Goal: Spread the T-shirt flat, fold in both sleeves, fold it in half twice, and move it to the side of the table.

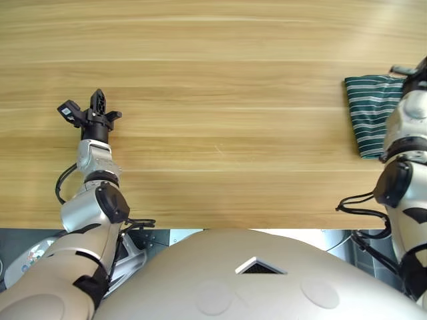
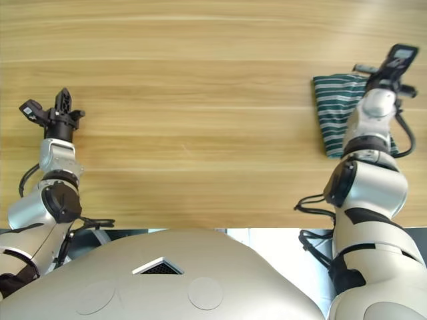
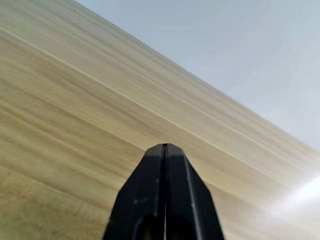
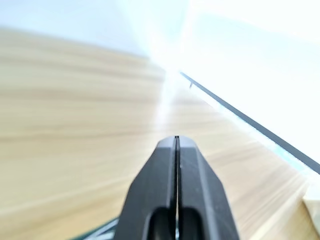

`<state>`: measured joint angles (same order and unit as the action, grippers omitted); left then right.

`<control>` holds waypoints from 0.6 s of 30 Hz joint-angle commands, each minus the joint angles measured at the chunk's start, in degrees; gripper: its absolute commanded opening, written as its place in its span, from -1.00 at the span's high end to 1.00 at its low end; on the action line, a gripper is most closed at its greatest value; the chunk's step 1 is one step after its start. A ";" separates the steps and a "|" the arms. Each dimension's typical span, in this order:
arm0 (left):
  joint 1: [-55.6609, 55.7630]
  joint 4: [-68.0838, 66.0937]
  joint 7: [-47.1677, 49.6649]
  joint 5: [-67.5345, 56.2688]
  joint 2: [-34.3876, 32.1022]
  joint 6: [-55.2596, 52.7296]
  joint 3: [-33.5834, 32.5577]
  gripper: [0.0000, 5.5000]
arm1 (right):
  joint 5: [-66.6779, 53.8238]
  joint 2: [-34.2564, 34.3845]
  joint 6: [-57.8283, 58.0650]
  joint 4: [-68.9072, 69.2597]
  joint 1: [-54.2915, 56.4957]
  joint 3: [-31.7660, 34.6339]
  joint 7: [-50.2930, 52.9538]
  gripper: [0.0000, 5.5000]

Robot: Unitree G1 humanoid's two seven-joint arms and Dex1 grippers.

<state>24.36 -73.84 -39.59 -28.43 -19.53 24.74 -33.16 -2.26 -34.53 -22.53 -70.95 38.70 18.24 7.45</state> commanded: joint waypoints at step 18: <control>0.79 -2.22 3.33 4.40 5.96 -2.27 1.93 1.00 | -23.66 29.56 10.65 -1.70 -1.15 -2.08 -69.20 0.99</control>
<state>26.36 -73.87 -37.69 -24.98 -14.96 25.60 -31.64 -27.75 -5.40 -12.31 -69.49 36.81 15.90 -65.11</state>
